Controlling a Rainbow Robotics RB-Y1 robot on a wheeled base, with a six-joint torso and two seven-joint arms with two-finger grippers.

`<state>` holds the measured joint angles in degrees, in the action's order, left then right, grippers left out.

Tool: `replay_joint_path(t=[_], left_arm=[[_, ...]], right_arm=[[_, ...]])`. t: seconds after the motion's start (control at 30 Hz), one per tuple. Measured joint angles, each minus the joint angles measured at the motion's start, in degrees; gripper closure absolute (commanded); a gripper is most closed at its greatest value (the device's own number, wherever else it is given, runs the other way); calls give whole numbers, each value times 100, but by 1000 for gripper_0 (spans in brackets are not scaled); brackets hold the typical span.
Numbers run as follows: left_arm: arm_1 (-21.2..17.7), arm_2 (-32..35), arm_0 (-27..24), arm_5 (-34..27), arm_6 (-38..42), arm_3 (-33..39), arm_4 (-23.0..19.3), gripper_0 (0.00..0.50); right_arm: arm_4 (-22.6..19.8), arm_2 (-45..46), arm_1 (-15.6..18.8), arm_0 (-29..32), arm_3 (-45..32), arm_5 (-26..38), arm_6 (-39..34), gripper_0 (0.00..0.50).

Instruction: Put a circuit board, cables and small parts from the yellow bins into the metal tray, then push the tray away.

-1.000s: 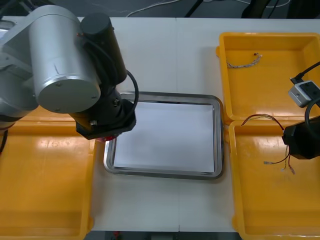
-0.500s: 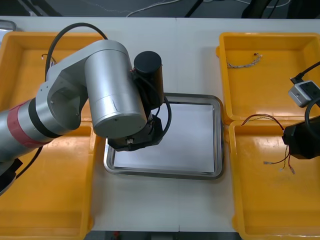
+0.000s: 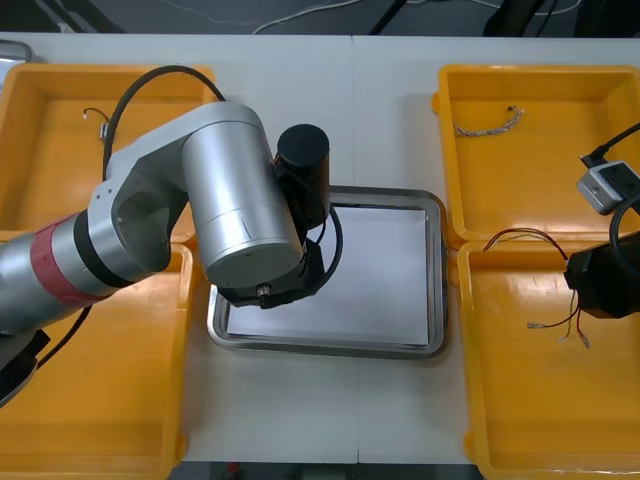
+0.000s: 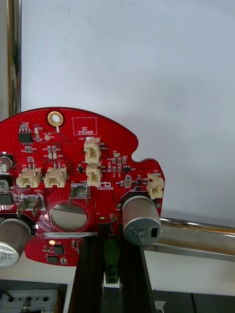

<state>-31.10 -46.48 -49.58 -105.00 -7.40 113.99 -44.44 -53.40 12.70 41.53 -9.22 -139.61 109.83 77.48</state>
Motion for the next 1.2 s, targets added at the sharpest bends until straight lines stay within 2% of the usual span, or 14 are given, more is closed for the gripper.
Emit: replay_joint_path(t=[0.33, 0.73, 1.1, 1.13, 1.17, 1.2], left_arm=[[1, -75, 324, 466, -629, -216, 319, 500], [2, -391, 624, 919, -663, -432, 762, 500], [3, -435, 731, 1041, -976, -636, 857, 500], [3, -435, 731, 1042, -994, -636, 858, 477], [3, -435, 731, 1043, -1001, -636, 859, 329], [3, -435, 731, 1046, -1001, -636, 860, 250]], right_arm=[[0, 0, 0, -2, 1, 0, 0, 500], [0, 0, 0, -6, 3, 0, 0, 500], [0, 0, 0, -6, 4, 0, 0, 500], [0, 0, 0, -6, 4, 0, 0, 500], [0, 0, 0, -6, 4, 0, 0, 500], [0, 0, 0, -6, 4, 0, 0, 500]])
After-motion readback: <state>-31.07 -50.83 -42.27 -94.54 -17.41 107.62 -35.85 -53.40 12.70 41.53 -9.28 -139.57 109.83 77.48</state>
